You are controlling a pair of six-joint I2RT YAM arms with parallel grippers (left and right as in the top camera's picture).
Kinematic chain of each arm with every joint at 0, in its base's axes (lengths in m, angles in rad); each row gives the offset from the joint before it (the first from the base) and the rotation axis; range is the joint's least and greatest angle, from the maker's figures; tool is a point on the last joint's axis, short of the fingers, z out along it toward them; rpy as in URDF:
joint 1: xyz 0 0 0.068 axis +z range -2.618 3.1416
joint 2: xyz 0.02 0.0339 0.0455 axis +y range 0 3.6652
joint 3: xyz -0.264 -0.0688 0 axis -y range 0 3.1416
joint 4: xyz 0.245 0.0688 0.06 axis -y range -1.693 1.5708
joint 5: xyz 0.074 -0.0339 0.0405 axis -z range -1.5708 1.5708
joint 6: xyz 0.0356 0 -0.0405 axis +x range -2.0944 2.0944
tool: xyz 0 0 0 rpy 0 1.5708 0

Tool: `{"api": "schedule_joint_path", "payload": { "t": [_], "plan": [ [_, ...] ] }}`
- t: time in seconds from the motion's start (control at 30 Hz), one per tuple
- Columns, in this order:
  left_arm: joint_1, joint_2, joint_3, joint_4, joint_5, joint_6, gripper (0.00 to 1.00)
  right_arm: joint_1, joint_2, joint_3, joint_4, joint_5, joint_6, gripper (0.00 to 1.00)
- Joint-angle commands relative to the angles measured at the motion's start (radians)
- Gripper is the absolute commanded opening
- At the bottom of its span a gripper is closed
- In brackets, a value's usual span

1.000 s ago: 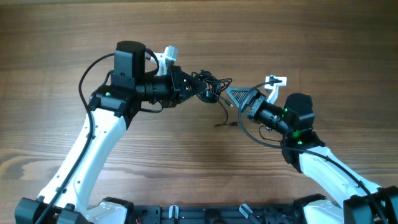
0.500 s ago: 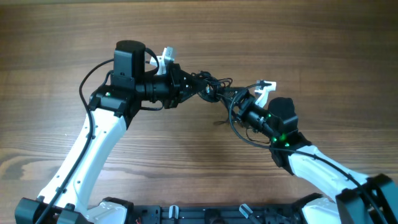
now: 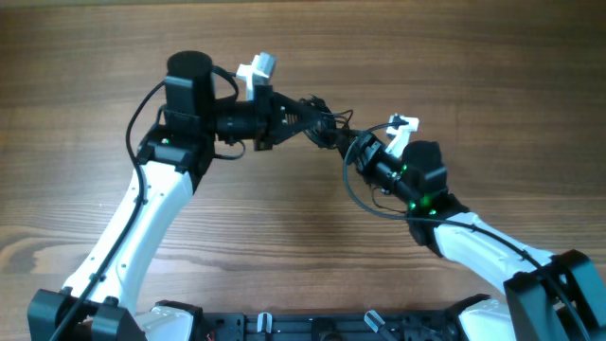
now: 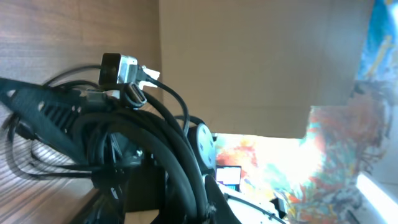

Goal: Untangle cables

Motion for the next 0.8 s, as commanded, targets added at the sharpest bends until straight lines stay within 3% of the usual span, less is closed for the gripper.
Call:
{"api": "schedule_joint_path", "payload": {
  "t": [0.0, 0.23, 0.33, 0.4, 0.5, 0.6, 0.77],
  "plan": [
    [0.061, -0.035, 0.024, 0.039, 0.128, -0.006, 0.04, -0.134, 0.011, -0.039, -0.113, 0.111, -0.123, 0.76],
    [0.065, -0.035, 0.024, 0.032, 0.085, 0.082, 0.04, -0.269, -0.037, -0.039, -0.137, 0.015, -0.315, 0.82],
    [0.065, -0.035, 0.02, 0.031, 0.01, 0.082, 0.04, -0.314, -0.074, -0.039, -0.145, -0.062, -0.41, 0.93],
    [0.065, -0.035, 0.02, 0.007, -0.064, 0.082, 0.04, -0.375, -0.117, -0.039, -0.143, -0.209, -0.442, 0.99],
    [0.065, -0.035, 0.02, -0.033, -0.156, 0.068, 0.04, -0.442, -0.164, -0.039, -0.14, -0.404, -0.391, 0.99],
    [0.063, -0.035, 0.02, -0.04, -0.273, -0.027, 0.04, -0.451, -0.175, -0.039, -0.138, -0.601, -0.283, 1.0],
    [0.009, -0.035, 0.02, -0.04, -0.48, -0.277, 0.04, -0.291, -0.174, -0.039, -0.116, -0.728, -0.375, 1.0]
  ]
}}
